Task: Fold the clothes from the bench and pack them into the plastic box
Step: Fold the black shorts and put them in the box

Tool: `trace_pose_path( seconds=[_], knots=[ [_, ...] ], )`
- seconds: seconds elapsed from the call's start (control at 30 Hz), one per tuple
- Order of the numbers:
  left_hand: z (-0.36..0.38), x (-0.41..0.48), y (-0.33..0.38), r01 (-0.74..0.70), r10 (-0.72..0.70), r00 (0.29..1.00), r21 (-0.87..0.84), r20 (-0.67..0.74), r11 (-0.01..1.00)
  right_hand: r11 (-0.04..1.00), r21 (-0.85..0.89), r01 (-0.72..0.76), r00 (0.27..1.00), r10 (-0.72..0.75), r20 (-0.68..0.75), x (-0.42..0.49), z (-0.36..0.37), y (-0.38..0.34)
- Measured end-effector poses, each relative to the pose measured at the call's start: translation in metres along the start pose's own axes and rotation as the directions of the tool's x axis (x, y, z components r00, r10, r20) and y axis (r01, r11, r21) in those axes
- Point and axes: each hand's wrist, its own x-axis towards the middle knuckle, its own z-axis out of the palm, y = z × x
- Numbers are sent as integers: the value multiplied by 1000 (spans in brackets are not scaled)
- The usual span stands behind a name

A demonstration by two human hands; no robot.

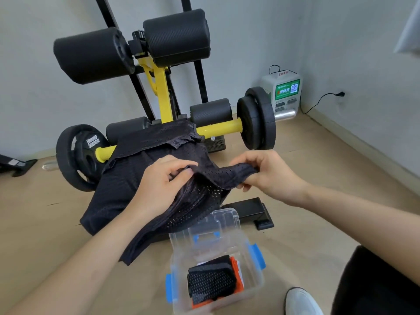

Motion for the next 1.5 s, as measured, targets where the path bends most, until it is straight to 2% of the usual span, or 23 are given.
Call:
trace_pose_path(
  seconds=[0.07,0.13,0.2,0.4,0.57,0.67,0.77,0.93,1.1,1.23,1.4,1.5],
  knots=[
    [-5,-3,-1,-4,4,1000,-5,17,1000,996,22,-83,993,80,92,2,-10,-4],
    [-9,-7,-1,7,-7,1000,3,30,1000,982,-6,-190,953,186,238,4,-23,-9],
    [-13,-11,-1,35,-35,998,3,43,999,970,1,-243,917,229,327,5,-34,-13],
    [-15,-29,7,70,-67,983,-11,171,997,948,138,-285,918,229,323,3,-46,-14],
    [-10,-43,27,-39,18,953,65,302,997,971,132,-202,944,157,289,3,-45,-14],
    [6,-45,37,-68,59,989,60,135,996,984,113,-140,961,108,253,3,-40,-16],
    [27,-43,52,-91,94,995,97,-22,991,999,48,-25,985,16,172,4,-32,-24],
    [48,-37,65,-26,36,997,143,-66,989,991,-81,109,991,-102,85,9,-25,-35],
    [49,-27,59,-6,21,981,79,-192,997,963,-184,197,974,-214,-76,15,-20,-32],
    [40,-23,47,-1,6,985,26,-170,1000,990,-55,132,975,-139,-172,20,-18,-25],
    [20,-29,29,13,23,975,163,-220,987,985,167,34,970,8,-241,28,-18,-22],
    [5,-35,19,52,17,961,238,-276,970,976,218,2,959,60,-278,31,-17,-23]
  ],
)
